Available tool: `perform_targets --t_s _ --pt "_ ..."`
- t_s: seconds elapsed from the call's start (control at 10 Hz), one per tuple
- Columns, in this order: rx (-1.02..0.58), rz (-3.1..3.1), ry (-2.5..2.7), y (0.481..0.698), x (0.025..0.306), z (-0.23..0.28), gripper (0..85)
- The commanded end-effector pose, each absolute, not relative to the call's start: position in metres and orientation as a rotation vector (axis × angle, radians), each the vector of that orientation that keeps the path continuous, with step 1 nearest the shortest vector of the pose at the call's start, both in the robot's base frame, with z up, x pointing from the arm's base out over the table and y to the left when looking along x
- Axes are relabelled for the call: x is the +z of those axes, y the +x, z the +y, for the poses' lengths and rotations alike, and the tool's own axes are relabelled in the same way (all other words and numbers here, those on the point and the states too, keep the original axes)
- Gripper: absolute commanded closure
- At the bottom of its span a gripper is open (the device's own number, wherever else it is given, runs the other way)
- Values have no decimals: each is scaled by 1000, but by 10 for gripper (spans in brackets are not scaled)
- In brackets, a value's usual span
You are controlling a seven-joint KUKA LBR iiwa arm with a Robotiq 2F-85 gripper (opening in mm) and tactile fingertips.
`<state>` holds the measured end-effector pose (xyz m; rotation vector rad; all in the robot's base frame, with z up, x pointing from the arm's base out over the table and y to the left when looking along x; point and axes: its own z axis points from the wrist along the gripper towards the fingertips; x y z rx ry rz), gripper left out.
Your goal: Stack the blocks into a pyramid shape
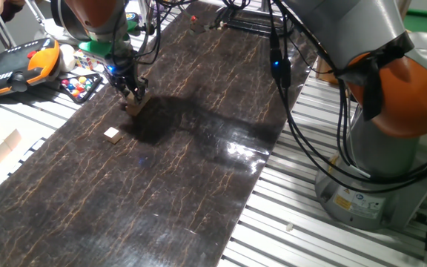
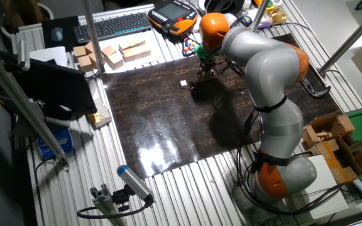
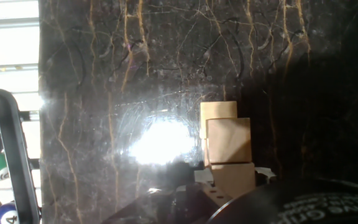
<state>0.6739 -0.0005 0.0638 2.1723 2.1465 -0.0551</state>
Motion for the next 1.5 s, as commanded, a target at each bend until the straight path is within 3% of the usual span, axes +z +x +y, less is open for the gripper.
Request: perform_targets --t_s 0.0,0.7,1.4 --pt "-55 2145 2174 674 64 0 450" --pt "-68 2151 2149 673 65 -1 403" --pt "-36 2120 2198 668 92 13 203"
